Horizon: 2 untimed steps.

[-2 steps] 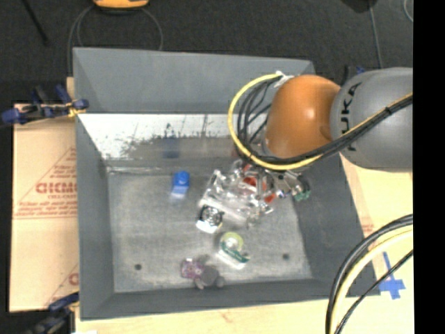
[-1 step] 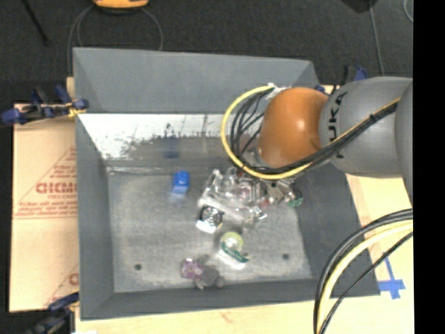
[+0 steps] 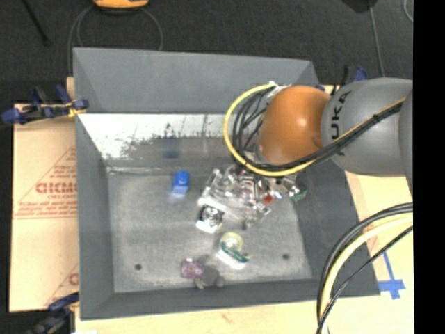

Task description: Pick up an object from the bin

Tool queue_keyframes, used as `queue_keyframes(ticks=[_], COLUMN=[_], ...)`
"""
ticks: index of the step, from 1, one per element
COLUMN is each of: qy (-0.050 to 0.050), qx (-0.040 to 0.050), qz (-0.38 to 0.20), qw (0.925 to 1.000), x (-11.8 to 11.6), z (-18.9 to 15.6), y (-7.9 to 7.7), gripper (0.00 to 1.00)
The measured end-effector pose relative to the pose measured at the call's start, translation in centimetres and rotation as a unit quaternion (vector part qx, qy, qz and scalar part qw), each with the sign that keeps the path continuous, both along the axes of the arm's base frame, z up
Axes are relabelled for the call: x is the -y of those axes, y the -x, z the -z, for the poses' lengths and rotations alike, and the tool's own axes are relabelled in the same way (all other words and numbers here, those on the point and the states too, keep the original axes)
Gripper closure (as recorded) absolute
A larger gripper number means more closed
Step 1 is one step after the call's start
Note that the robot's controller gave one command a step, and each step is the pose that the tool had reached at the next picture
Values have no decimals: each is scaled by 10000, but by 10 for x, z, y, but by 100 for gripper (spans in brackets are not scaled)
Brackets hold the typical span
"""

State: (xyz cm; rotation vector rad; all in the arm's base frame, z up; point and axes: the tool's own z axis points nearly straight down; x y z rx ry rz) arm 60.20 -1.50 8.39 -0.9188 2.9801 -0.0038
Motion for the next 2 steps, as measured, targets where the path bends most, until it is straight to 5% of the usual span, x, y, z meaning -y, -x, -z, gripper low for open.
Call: queue_keyframes(ticks=[1, 2], qy=[-34, 25], qx=[96, -76], qz=[16, 36], qw=[9999, 10000], x=[-3, -2], z=[-2, -61], y=[-4, -6], gripper=[100, 100])
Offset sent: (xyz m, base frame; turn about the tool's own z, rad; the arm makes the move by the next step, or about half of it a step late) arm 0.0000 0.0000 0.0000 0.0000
